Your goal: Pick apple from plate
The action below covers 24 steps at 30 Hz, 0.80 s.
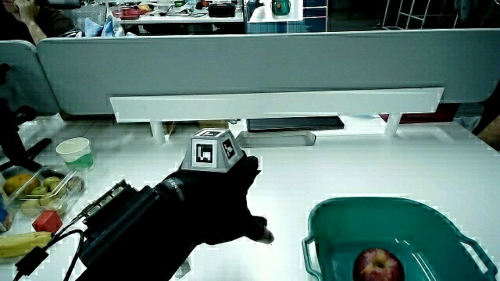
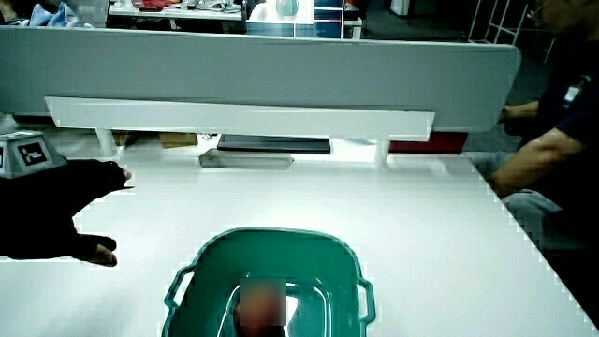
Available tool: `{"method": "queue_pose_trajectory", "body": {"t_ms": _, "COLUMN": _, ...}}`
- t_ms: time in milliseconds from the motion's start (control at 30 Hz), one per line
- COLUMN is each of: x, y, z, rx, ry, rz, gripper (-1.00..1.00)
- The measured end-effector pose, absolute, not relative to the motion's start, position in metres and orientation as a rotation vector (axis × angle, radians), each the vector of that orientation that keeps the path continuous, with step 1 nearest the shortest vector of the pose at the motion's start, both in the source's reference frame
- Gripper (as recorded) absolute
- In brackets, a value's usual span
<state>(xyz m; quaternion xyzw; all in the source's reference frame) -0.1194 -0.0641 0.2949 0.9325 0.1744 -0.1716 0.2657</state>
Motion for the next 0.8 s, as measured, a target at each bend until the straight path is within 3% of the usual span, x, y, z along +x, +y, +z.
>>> {"method": "queue_pose_trajectory", "body": {"t_ms": 67, "x": -0.110, "y": -0.065, "z": 0.289, "rx": 2.544, "ry": 0.618, "rz": -0.364, "gripper": 0.00}}
{"method": "queue_pose_trajectory", "body": {"t_ms": 133, "x": -0.104, "y": -0.063, "z": 0.291, "rx": 2.530, "ry": 0.536, "rz": -0.399, "gripper": 0.00}}
{"method": "queue_pose_trajectory", "body": {"t_ms": 167, "x": -0.101, "y": -0.064, "z": 0.292, "rx": 2.588, "ry": 0.662, "rz": -0.304, "gripper": 0.00}}
{"method": "queue_pose_trajectory", "body": {"t_ms": 200, "x": -0.098, "y": -0.063, "z": 0.297, "rx": 2.518, "ry": 0.544, "rz": -0.394, "gripper": 0.00}}
{"method": "queue_pose_trajectory", "body": {"t_ms": 467, "x": -0.064, "y": -0.057, "z": 0.307, "rx": 2.504, "ry": 0.632, "rz": -0.350, "gripper": 0.00}}
{"method": "queue_pose_trajectory", "body": {"t_ms": 800, "x": -0.030, "y": -0.052, "z": 0.344, "rx": 2.344, "ry": 0.687, "rz": -0.530, "gripper": 0.00}}
